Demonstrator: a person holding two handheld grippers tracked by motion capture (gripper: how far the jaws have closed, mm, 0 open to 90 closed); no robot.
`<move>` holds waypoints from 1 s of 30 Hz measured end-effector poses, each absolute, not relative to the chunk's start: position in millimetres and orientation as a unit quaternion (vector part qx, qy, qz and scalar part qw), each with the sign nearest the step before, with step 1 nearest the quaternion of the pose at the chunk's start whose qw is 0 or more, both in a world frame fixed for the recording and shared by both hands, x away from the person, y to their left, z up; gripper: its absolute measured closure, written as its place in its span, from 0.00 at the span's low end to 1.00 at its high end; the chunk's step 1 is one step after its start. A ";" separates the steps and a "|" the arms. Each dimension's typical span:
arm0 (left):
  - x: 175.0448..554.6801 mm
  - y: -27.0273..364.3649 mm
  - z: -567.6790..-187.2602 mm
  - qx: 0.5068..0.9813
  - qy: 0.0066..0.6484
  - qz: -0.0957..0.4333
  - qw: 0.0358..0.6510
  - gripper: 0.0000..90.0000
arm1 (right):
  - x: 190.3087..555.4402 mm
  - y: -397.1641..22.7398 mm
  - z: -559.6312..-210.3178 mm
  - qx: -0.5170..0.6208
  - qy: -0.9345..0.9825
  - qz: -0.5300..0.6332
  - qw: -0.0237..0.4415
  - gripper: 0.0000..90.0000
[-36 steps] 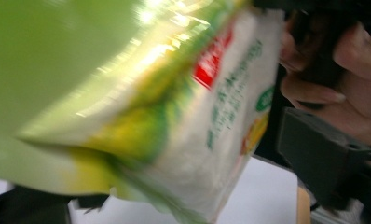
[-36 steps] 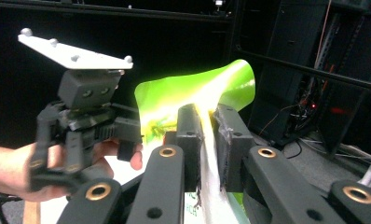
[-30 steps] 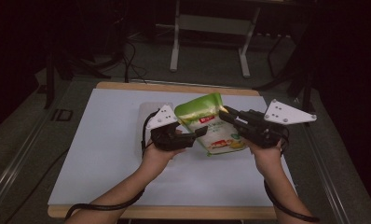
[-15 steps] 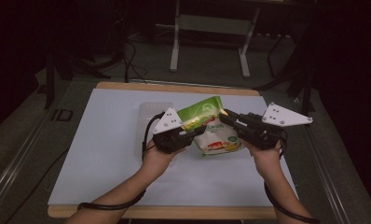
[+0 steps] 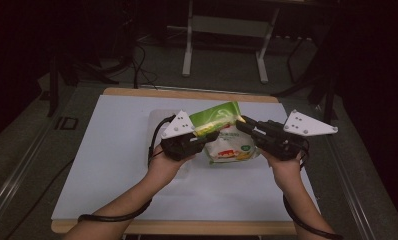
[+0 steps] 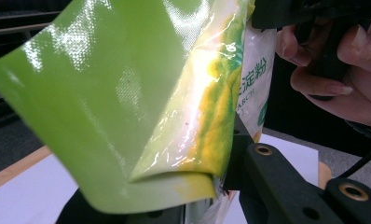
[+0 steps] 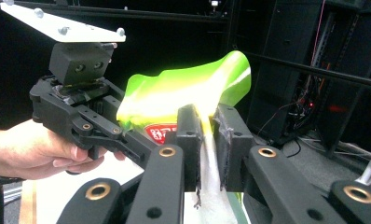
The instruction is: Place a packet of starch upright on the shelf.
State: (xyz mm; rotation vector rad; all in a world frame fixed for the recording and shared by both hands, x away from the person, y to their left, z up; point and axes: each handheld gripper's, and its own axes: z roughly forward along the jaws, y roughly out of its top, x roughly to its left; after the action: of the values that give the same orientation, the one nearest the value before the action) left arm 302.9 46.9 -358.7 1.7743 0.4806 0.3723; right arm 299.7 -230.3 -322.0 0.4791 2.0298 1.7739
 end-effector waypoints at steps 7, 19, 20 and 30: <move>307.2 50.4 -350.8 0.767 0.193 0.151 0.592 0.92 | 301.2 -232.4 -319.9 0.174 0.717 0.646 0.195 0.87; 313.2 63.7 -346.6 0.773 0.196 0.150 0.585 0.92 | 301.1 -243.7 -322.1 0.194 0.702 0.657 0.195 0.58; 314.9 66.0 -346.0 0.774 0.197 0.151 0.583 0.92 | 300.9 -245.1 -322.2 0.198 0.701 0.655 0.199 0.57; 327.0 87.6 -341.0 0.778 0.198 0.161 0.574 0.92 | 304.6 -259.4 -327.4 0.230 0.693 0.655 0.197 0.28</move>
State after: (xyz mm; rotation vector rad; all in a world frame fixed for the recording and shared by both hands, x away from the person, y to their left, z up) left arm 327.0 87.6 -341.0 1.8231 0.4645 0.3770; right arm 304.6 -259.4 -327.4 0.6446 1.9394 1.8326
